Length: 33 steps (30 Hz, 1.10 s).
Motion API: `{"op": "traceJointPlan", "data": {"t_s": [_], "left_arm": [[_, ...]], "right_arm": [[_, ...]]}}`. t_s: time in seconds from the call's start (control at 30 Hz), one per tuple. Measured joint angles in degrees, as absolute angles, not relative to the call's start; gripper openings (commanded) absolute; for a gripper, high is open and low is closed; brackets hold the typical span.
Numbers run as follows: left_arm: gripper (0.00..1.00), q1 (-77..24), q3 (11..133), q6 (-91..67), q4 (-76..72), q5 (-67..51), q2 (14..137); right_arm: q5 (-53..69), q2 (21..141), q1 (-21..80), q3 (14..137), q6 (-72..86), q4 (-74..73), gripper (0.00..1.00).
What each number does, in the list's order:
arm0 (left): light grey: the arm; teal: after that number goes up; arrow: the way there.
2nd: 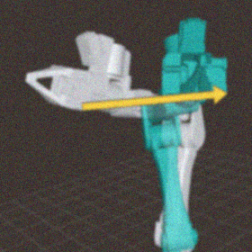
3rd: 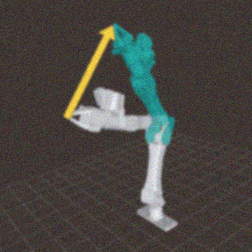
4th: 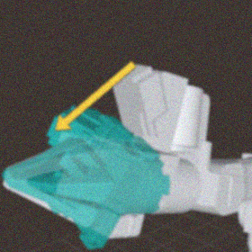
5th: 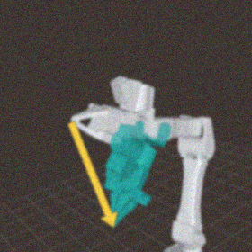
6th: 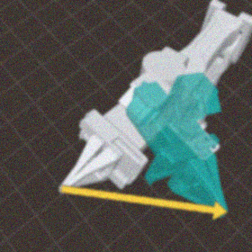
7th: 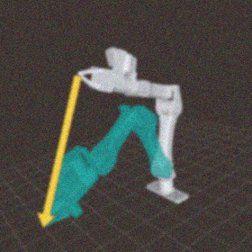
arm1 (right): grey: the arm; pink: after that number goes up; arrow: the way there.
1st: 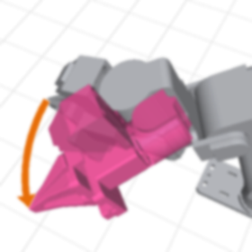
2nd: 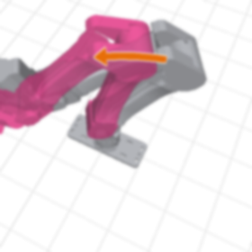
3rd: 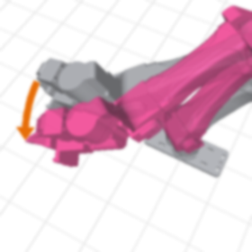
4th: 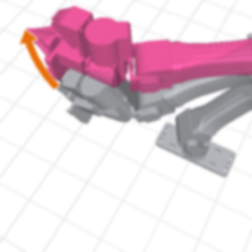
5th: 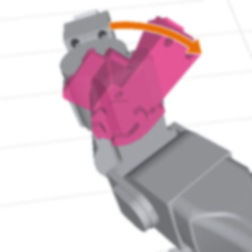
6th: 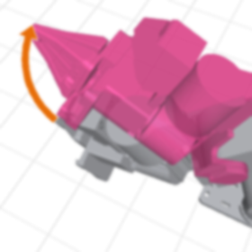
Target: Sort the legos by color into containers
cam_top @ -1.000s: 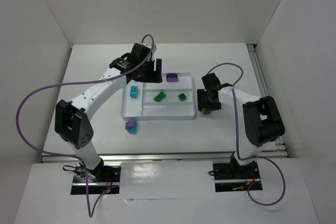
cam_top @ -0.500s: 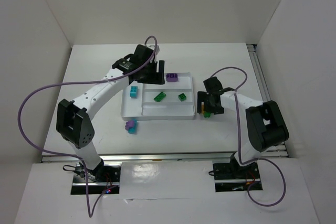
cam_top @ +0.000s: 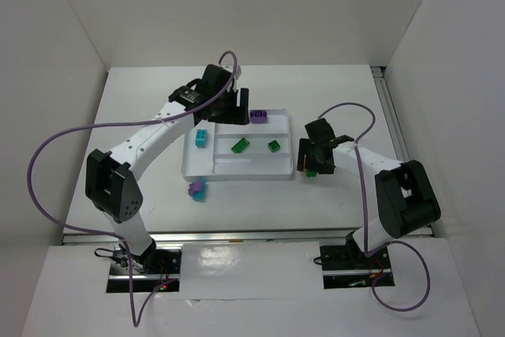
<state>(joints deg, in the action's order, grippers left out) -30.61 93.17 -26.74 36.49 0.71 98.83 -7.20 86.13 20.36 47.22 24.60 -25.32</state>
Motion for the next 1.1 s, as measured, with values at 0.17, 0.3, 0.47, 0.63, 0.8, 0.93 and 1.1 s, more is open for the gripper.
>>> {"op": "traceJointPlan", "data": {"t_s": [0.17, 0.3, 0.47, 0.63, 0.8, 0.93, 1.1], "left_arm": [[0.81, -30.68, 93.45, -26.74, 36.67, 0.71, 99.04], [0.81, -30.68, 93.67, -26.74, 36.97, 0.71, 99.31], [0.81, -30.83, 94.15, -26.74, 37.41, 0.73, 99.57], [0.82, -31.22, 95.64, -26.92, 37.56, 0.45, 100.42], [0.93, -31.24, 99.74, -27.16, 39.2, -4.82, 103.44], [0.95, -31.24, 102.41, -26.87, 39.35, -14.87, 106.15], [0.99, -31.75, 100.33, -27.18, 36.6, -29.08, 106.74]], "right_arm": [[-7.35, 86.37, 20.49, 47.2, 24.77, -25.32, 0.57], [-7.75, 86.5, 20.49, 47.18, 25.08, -25.32, 0.52], [-8.16, 86.78, 20.49, 47.05, 25.1, -25.19, 0.49], [-8.69, 87.11, 20.62, 46.78, 25.08, -24.29, 0.21], [-8.14, 80.42, 21.41, 43.11, 24.18, -23.99, 0.21], [-6.44, 66.28, 21.89, 41.12, 23.7, -24.69, 0.21], [-3.16, 56.6, 22.28, 42.0, 22.46, -25.02, 0.21]]}}
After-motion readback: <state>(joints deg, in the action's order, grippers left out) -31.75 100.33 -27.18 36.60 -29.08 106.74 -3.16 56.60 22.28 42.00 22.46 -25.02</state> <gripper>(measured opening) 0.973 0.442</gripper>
